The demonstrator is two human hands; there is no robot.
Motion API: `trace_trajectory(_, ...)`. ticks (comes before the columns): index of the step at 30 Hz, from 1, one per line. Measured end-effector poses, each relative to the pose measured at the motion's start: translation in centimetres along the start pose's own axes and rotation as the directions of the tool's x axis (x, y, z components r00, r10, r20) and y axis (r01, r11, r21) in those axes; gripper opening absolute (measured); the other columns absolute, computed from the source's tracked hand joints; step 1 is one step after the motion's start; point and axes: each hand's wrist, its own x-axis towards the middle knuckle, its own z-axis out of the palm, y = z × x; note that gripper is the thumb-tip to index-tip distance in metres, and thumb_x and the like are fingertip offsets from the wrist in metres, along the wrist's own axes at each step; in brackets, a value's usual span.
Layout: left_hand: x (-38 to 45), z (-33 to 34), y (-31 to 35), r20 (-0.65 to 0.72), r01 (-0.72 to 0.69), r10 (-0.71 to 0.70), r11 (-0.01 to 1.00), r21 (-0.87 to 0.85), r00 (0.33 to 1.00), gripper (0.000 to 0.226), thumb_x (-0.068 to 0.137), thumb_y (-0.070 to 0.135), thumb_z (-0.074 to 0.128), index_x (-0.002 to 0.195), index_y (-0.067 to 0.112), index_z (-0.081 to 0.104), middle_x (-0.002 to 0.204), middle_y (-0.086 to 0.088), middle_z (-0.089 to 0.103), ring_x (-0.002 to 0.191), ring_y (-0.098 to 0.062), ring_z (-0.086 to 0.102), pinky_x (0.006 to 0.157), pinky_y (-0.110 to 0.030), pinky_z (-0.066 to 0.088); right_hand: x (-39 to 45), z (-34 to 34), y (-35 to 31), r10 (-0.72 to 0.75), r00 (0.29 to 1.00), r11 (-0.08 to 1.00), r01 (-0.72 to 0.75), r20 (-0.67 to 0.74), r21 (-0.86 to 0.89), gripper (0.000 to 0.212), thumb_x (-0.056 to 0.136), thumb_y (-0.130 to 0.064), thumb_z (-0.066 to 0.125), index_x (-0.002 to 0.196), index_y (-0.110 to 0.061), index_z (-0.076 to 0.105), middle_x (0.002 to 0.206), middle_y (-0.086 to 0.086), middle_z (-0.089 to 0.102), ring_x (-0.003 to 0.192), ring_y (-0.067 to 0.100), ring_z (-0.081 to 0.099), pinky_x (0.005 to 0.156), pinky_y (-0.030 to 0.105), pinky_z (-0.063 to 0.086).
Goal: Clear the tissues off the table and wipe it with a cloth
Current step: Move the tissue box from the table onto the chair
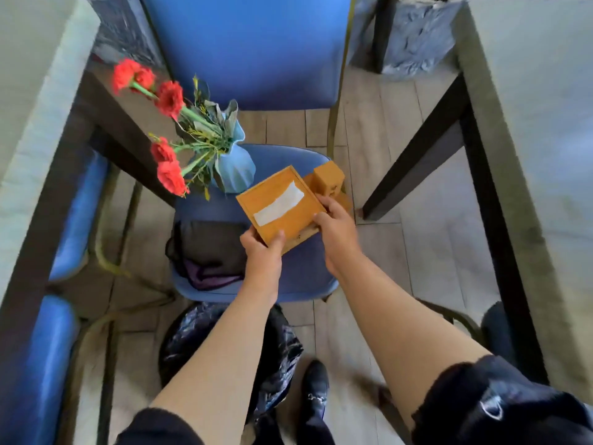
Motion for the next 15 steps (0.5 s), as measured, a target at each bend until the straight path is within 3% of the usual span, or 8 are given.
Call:
trace_trajectory(3, 1.4, 0.5, -1.6, -0.074, 0.016, -0.017, 1.000, -0.015, 0.997, 0.046, 0.094, 0.021, 0.059, 0.130, 0.022, 0.030, 0.124, 0.002, 0.051, 0.107, -0.010, 0.052, 0.081, -0.022, 0.040, 2.4, 0.4, 1.5, 0.004, 1.000, 1.000, -0.004, 0.026, 0.012, 0.035, 0.088, -0.004, 0.050, 0.099, -0.034, 0.065, 0.109, -0.005, 0.066, 0.107, 0.018, 0.059, 0.092, 0.036, 0.051)
trace_trajectory(8, 2.2, 0.5, -2.6, -0.086, 0.019, -0.018, 1.000, 0.009, 0.996, 0.047, 0.094, 0.023, 0.060, 0.127, 0.029, 0.029, 0.130, 0.003, 0.050, 0.110, -0.008, 0.050, 0.087, -0.024, 0.038, 4.1, 0.8, 3.1, 0.008, 0.999, 0.999, -0.010, 0.052, 0.041, 0.036, 0.087, -0.004, 0.050, 0.109, -0.027, 0.066, 0.119, 0.000, 0.065, 0.116, 0.022, 0.057, 0.102, 0.046, 0.047)
trace_trajectory(10, 2.1, 0.4, -2.3, -0.082, 0.007, -0.003, 0.999, 0.048, 0.997, 0.052, 0.094, 0.025, 0.059, 0.135, 0.025, 0.027, 0.131, 0.003, 0.049, 0.111, -0.010, 0.050, 0.084, -0.022, 0.038, 4.1, 1.0, 2.9, 0.007, 0.999, 0.999, -0.009, 0.037, 0.036, 0.036, 0.089, -0.004, 0.049, 0.111, -0.028, 0.063, 0.118, -0.002, 0.063, 0.116, 0.020, 0.057, 0.102, 0.043, 0.047)
trace_trajectory(12, 2.0, -0.2, -2.1, -0.039, 0.017, -0.014, 0.997, 0.069, 0.999, 0.058, 0.094, 0.028, 0.058, 0.141, 0.026, 0.024, 0.133, 0.005, 0.048, 0.114, -0.010, 0.049, 0.080, -0.019, 0.041, 3.5, 1.4, 2.6, 0.019, 1.000, 0.999, -0.020, 0.022, 0.025, 0.043, 0.093, -0.003, 0.044, 0.126, -0.027, 0.056, 0.116, -0.009, 0.060, 0.114, 0.014, 0.054, 0.101, 0.036, 0.047)
trace_trajectory(15, 1.6, -1.7, -1.8, 0.047, 0.019, -0.025, 0.991, 0.135, 0.999, 0.055, 0.095, 0.034, 0.055, 0.143, 0.031, 0.028, 0.136, 0.010, 0.047, 0.123, -0.011, 0.048, 0.099, -0.031, 0.043, 1.1, 3.0, 2.6, -0.010, 0.994, 1.000, 0.012, -0.107, 0.017, 0.049, 0.094, -0.007, 0.044, 0.138, -0.029, 0.045, 0.123, -0.008, 0.056, 0.114, 0.010, 0.053, 0.098, 0.027, 0.043)
